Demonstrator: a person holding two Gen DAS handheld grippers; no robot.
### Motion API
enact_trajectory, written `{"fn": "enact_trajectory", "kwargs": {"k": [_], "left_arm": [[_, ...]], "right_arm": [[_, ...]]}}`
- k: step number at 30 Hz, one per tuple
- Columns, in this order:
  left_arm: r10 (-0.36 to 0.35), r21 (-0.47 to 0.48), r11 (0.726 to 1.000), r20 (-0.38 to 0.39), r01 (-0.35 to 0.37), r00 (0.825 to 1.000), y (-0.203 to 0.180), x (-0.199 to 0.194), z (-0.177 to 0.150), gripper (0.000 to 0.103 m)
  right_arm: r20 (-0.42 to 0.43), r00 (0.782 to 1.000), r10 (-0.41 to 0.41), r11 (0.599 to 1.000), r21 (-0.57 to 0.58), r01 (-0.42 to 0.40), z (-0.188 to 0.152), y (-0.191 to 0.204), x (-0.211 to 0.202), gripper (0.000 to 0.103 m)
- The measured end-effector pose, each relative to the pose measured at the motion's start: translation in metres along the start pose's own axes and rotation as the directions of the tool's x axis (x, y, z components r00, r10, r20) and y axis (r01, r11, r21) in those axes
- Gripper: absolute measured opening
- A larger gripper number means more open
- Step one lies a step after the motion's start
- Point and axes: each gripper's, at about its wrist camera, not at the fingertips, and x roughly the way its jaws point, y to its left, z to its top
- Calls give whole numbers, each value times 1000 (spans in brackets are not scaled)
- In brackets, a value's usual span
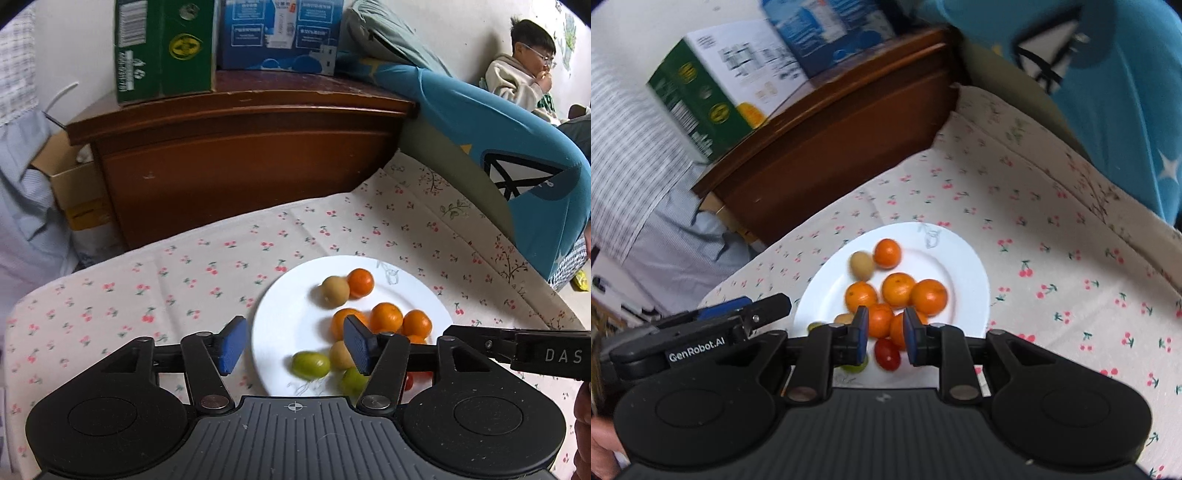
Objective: Organize fruits
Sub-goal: 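Withdraw both open tools from the plate back to the fruit pile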
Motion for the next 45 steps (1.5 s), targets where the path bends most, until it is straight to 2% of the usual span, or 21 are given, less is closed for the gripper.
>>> {"fn": "enact_trajectory", "kwargs": {"k": [2,9,21,35,45], "left_arm": [[18,-12,1000,1,-18,1000,3,-6,-4,65],[63,-32,997,-45,-65,997,7,-16,-25,66],[127,-42,990,-94,-132,987,11,-34,-58,70],[175,-42,982,-164,-184,971,16,-46,-88,71],[194,-72,976,-168,-208,967,33,-62,-106,72]], "right_arm": [[-5,1000,6,1000,-25,-6,-4,6,0,22],[-23,999,26,997,-74,-27,-18,19,-6,25],[-50,998,32,995,-93,-37,-50,30,-16,26],[-87,995,41,993,-111,-50,-86,39,-28,27],[-125,991,57,983,-168,-78,-112,50,-28,27]]}}
